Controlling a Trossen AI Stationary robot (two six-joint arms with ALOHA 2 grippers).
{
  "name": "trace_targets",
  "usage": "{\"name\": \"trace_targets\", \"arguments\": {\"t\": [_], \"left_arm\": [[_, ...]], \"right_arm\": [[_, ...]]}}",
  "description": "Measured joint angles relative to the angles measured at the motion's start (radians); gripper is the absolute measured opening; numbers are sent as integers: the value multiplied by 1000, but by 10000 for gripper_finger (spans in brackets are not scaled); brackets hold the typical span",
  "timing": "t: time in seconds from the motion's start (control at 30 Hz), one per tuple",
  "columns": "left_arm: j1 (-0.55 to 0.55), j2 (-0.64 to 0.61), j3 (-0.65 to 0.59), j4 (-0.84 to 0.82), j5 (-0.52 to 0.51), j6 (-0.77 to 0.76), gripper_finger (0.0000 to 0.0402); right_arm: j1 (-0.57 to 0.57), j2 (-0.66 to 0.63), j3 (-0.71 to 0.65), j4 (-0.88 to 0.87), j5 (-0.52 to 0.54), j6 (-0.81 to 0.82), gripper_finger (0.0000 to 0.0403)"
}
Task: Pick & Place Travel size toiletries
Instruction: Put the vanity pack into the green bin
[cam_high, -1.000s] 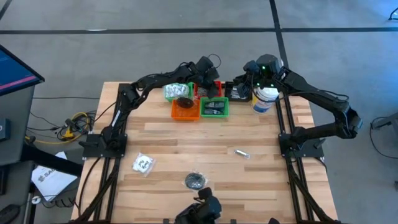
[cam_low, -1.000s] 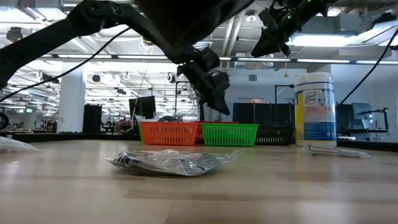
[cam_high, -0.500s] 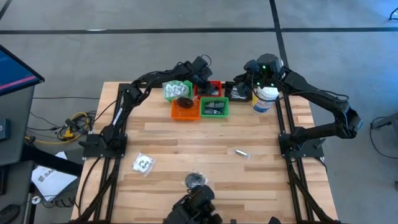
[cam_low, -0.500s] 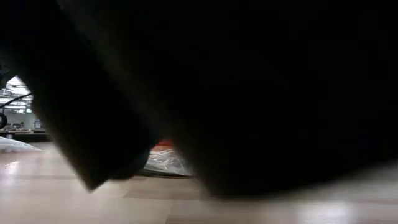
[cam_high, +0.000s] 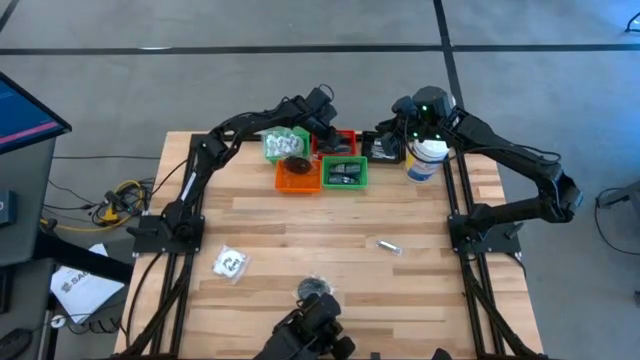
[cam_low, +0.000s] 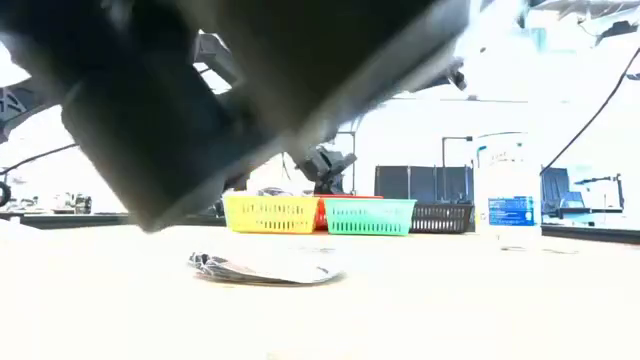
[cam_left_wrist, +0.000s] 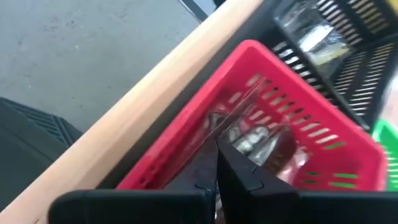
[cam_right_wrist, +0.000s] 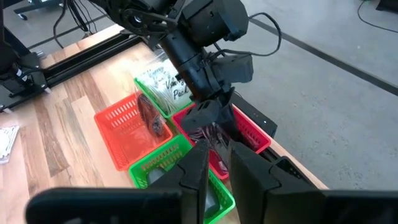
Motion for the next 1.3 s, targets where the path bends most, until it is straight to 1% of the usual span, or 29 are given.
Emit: {"name": "trace_targets", "arguments": {"t": [0.2,0.47,1.0,1.13,1.3], "left_arm": [[-13,-66,3,16,2,7,1],[-40,-153,3,28,-11,6,1],[-173,-266,0,3,-20,-7,1],[-199,-292,0,-58,-37,3,1],[-216,-336,0,-216,-91,39,1]], "right_arm": [[5,-1,0,-9,0,0,55],[44,-2,0,-35,0,0,55],[200,-2,0,-66,0,20,55],[227,-2,0,-77,0,27,55],[255,-2,0,-78,0,65,55]]}}
